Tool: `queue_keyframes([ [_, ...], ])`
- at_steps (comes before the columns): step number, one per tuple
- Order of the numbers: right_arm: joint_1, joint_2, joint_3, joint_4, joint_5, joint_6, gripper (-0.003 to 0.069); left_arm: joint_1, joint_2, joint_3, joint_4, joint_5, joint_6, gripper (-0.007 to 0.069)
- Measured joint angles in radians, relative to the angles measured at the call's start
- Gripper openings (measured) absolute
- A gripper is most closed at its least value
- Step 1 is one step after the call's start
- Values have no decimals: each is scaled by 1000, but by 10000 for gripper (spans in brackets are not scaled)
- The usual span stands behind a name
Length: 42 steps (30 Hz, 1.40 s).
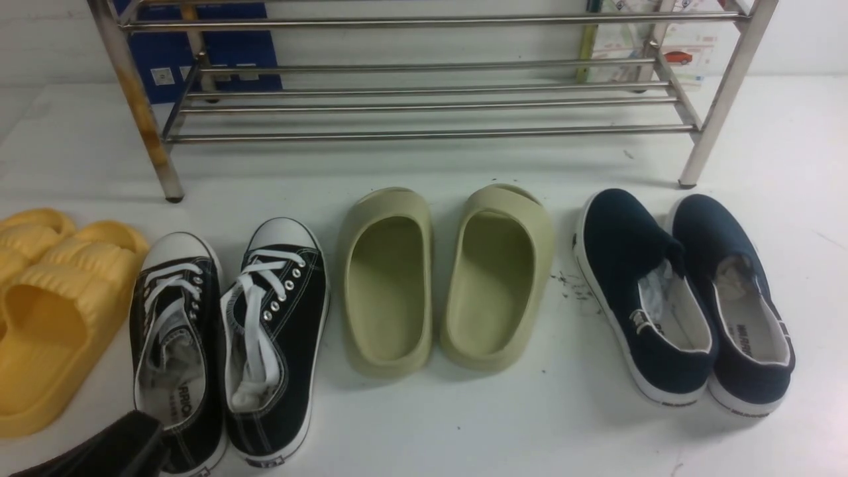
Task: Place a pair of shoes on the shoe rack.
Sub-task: Use the left arm to grab the shoe closest to it
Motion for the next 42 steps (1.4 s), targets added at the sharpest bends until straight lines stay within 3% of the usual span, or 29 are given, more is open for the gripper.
queue_keyframes([
  [4, 0, 0, 0, 0, 0, 0, 237, 0, 13, -200, 66, 66, 152, 111],
  [7, 0, 0, 0, 0, 0, 0, 237, 0, 116, -348, 248, 172, 198, -13],
  [8, 0, 0, 0, 0, 0, 0, 237, 0, 116, -358, 248, 182, 198, -13],
  [10, 0, 0, 0, 0, 0, 0, 237, 0, 283, -504, 500, 364, 204, -13],
  [11, 0, 0, 0, 0, 0, 0, 237, 0, 295, -514, 517, 392, 202, -13],
  [12, 0, 0, 0, 0, 0, 0, 237, 0, 391, -593, 652, 511, 196, -13],
  [13, 0, 0, 0, 0, 0, 0, 237, 0, 403, -602, 668, 526, 196, -13],
  [14, 0, 0, 0, 0, 0, 0, 237, 0, 497, -672, 791, 640, 193, -13],
  [18, 0, 0, 0, 0, 0, 0, 237, 0, 707, -789, 1040, 821, 183, -13],
  [23, 0, 0, 0, 0, 0, 0, 239, -5, 867, -820, 1158, 845, 119, -13],
  [28, 0, 0, 0, 0, 0, 0, 239, -114, 1028, -820, 1173, 840, 98, -11],
  [31, 0, 0, 0, 0, 0, 0, 239, -167, 1092, -821, 1183, 824, 75, 17],
  [34, 0, 0, 0, 0, 0, 0, 239, -207, 1172, -822, 1208, 777, -24, 107],
  [40, 0, 0, 0, 0, 0, 0, 239, -211, 1341, -825, 1277, 639, -269, 404],
  [42, 0, 0, 0, 0, 0, 0, 239, -211, 1381, -825, 1279, 589, -306, 464],
])
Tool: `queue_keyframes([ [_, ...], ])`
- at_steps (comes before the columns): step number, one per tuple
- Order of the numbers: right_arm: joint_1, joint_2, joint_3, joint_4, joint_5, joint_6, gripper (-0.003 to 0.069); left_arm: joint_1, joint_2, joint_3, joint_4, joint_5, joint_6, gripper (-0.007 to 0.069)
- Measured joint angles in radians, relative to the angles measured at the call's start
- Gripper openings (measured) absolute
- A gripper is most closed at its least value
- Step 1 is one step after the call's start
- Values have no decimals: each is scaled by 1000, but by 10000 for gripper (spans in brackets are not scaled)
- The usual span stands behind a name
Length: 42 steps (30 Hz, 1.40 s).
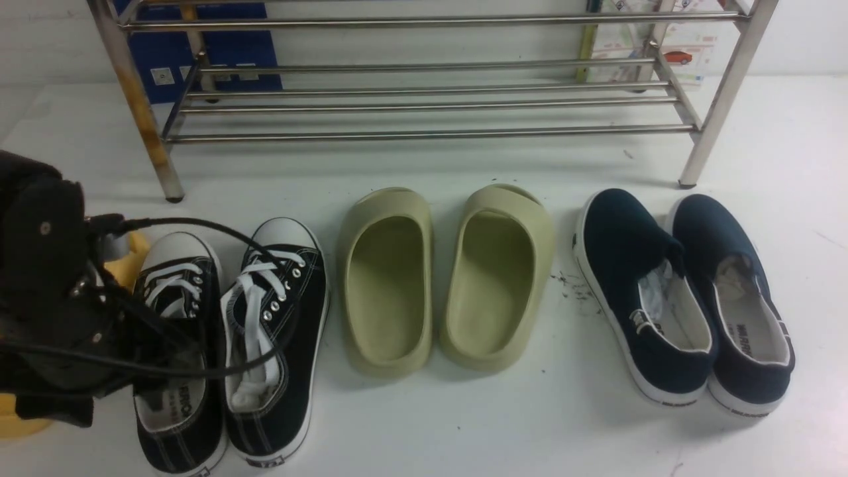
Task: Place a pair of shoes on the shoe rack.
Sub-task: Use the left arm to grab the shoe closest to it, then use the left arm to put a shoe into the shoe rack
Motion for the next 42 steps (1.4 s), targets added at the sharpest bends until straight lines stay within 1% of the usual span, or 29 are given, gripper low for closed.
queue_keyframes([
  [1, 0, 0, 0, 0, 0, 0, 239, 0, 22, 0, 0, -31, -17, 487],
  [2, 0, 0, 0, 0, 0, 0, 239, 0, 27, 0, 0, -37, -20, 491],
  [3, 0, 0, 0, 0, 0, 0, 239, 0, 67, 0, 0, -85, -44, 508],
  [4, 0, 0, 0, 0, 0, 0, 239, 0, 95, -1, 1, -113, -59, 510],
  [6, 0, 0, 0, 0, 0, 0, 239, 0, 126, -2, 1, -127, -69, 502],
  [8, 0, 0, 0, 0, 0, 0, 239, 0, 166, -2, 3, -132, -74, 472],
  [9, 0, 0, 0, 0, 0, 0, 239, 0, 185, -2, 4, -131, -74, 426],
  [10, 0, 0, 0, 0, 0, 0, 239, 0, 187, -2, 5, -131, -74, 418],
  [11, 0, 0, 0, 0, 0, 0, 239, 0, 192, -2, 7, -129, -73, 395],
  [12, 0, 0, 0, 0, 0, 0, 239, 0, 195, -3, 14, -124, -69, 321],
  [14, 0, 0, 0, 0, 0, 0, 239, 0, 195, -3, 25, -112, -61, 202],
  [17, 0, 0, 0, 0, 0, 0, 239, 0, 179, -3, 40, -100, -50, 47],
  [18, 0, 0, 0, 0, 0, 0, 239, 0, 169, -3, 45, -96, -47, -1],
  [19, 0, 0, 0, 0, 0, 0, 239, 0, 159, -3, 50, -94, -47, -13],
  [23, 0, 0, 0, 0, 0, 0, 239, 0, 97, -3, 71, -84, -44, -13],
  [26, 0, 0, 0, 0, 0, 0, 239, 0, 25, -6, 98, -38, -24, -13],
  [31, 0, 0, 0, 0, 0, 0, 239, 0, -79, -103, 46, 100, 108, -13],
  [36, 0, 0, 0, 0, 0, 0, 239, 0, -71, -236, -40, 147, 215, -13],
  [42, 0, 0, 0, 0, 0, 0, 239, 3, 38, -386, -65, 145, 263, -13],
])
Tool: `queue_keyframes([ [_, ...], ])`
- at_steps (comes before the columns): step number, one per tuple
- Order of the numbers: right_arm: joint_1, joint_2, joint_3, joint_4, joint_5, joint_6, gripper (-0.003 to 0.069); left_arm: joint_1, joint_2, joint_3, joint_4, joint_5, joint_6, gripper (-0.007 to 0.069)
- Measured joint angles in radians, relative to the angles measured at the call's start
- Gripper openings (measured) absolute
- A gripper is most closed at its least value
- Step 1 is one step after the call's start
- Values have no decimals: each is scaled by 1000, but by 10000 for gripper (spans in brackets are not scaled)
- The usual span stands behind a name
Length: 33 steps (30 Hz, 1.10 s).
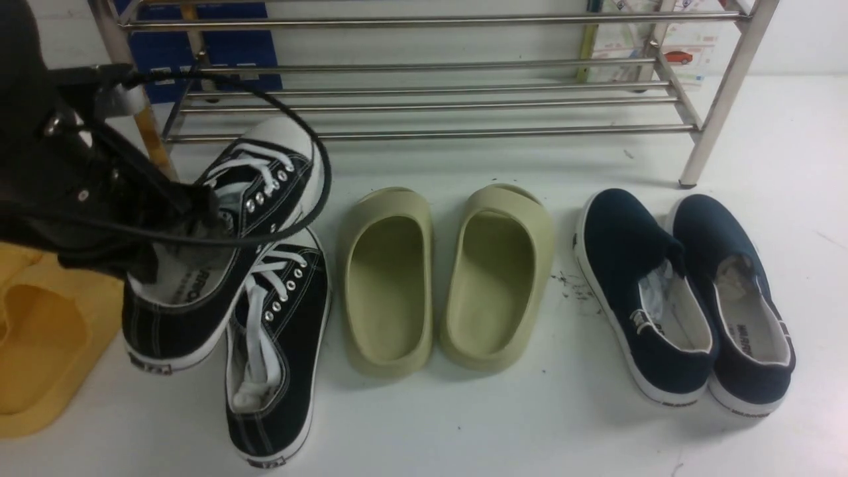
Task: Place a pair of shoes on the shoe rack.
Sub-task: Use the left arm to put a shoe into the shoe rack
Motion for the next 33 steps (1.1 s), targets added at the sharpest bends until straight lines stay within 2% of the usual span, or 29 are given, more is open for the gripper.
queue_keyframes([
  [4, 0, 0, 0, 0, 0, 0, 239, 35, 88, -88, -43, 2, 41, -13],
  [8, 0, 0, 0, 0, 0, 0, 239, 131, 200, -211, -139, -12, 107, -13],
  [11, 0, 0, 0, 0, 0, 0, 239, 159, 243, -267, -149, -52, 123, -13],
  [22, 0, 0, 0, 0, 0, 0, 239, 160, 469, -486, -144, -70, 114, -13],
  [33, 0, 0, 0, 0, 0, 0, 239, 160, 701, -778, -95, -72, 7, -13],
])
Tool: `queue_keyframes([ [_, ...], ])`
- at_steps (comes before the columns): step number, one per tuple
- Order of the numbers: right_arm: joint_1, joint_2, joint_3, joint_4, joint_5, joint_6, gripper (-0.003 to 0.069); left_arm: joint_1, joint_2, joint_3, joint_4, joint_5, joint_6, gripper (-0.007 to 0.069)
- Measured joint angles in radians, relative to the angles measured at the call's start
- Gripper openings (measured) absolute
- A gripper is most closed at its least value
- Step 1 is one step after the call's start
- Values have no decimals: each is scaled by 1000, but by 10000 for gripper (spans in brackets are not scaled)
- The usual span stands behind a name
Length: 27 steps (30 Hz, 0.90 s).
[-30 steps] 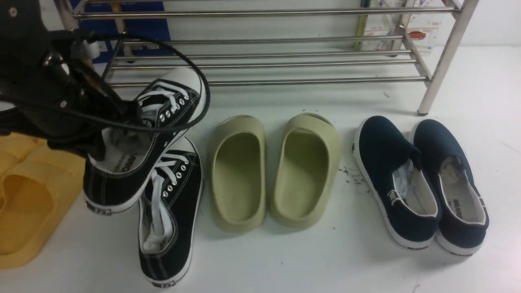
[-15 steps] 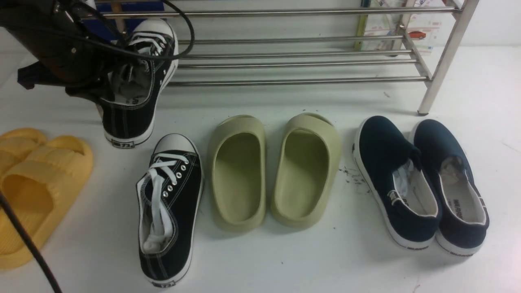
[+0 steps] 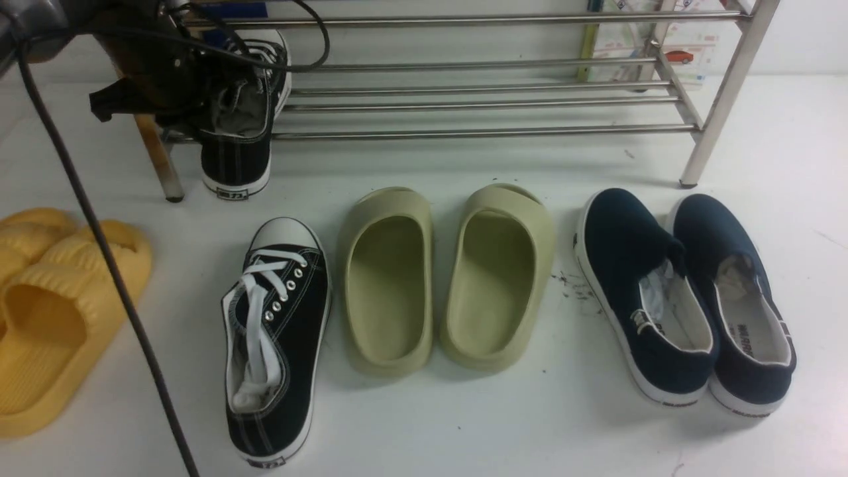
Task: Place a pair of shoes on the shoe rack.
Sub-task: Use the left arm to put a shoe into the shoe rack
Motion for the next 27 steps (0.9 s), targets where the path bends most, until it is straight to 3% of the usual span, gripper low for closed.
queue_keyframes([
  [13, 0, 0, 0, 0, 0, 0, 239, -1, 83, -76, 31, -26, -1, -9],
  [17, 0, 0, 0, 0, 0, 0, 239, -2, 84, -76, 35, -43, -2, 27],
  [22, 0, 0, 0, 0, 0, 0, 239, -6, 84, -87, 28, -103, -36, 137],
  [25, 0, 0, 0, 0, 0, 0, 239, -6, 83, -88, 28, -112, -43, 265],
  [27, 0, 0, 0, 0, 0, 0, 239, -6, 77, -88, 28, -108, -42, 305],
])
